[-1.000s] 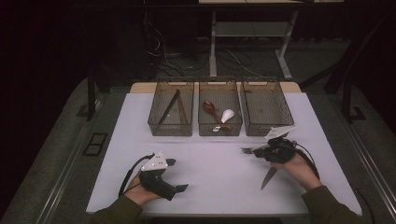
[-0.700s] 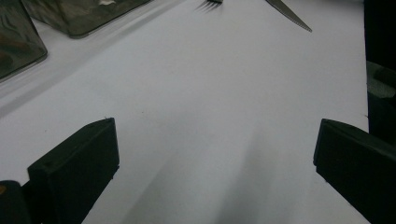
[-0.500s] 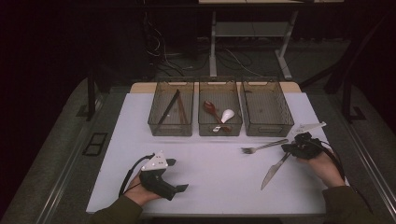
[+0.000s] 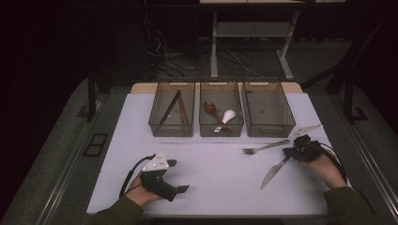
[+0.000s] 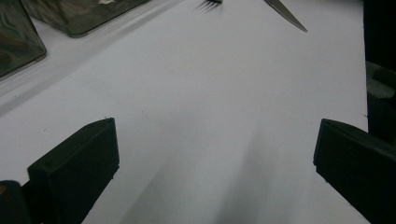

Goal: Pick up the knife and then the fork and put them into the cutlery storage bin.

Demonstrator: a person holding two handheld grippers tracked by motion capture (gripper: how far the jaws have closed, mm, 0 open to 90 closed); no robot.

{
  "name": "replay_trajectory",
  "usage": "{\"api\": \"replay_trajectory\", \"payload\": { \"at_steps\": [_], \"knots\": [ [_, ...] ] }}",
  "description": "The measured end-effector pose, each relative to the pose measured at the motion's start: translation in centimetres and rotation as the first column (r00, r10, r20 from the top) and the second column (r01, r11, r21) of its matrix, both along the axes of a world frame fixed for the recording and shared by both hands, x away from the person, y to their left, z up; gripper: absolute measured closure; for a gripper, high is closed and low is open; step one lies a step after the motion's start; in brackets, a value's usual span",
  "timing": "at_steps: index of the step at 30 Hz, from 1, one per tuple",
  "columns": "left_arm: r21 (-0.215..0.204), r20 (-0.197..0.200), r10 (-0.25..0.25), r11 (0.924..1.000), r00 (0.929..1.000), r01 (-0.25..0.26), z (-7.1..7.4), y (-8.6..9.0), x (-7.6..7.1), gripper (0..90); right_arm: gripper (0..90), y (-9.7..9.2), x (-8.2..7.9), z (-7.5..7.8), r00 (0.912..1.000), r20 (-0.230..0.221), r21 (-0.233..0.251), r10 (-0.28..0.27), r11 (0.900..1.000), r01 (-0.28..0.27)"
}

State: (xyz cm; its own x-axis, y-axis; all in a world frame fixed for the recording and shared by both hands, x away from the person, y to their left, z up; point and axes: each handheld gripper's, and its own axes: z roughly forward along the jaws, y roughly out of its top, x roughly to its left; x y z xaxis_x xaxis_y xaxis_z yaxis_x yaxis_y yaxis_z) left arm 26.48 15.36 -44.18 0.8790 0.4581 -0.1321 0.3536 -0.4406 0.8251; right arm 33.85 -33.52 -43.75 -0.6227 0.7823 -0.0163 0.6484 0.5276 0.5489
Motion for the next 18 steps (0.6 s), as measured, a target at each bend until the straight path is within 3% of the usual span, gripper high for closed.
{"api": "replay_trajectory", "payload": {
  "at_steps": [12,18],
  "knots": [
    [-0.001,-0.003,0.001,1.0,1.0,-0.001,0.0,0.0,0.0,0.0,89.5,0.2,-1.5,0.3,0.9977,-0.033,-0.022,0.059,0.998,-0.06],
    [0.005,-0.005,-0.004,1.0,1.0,0.004,-0.1,-0.2,0.1,0.0,89.5,-0.5,-1.2,0.5,0.9995,0.005,-0.024,0.031,0.9992,-0.031]
  ]
}}
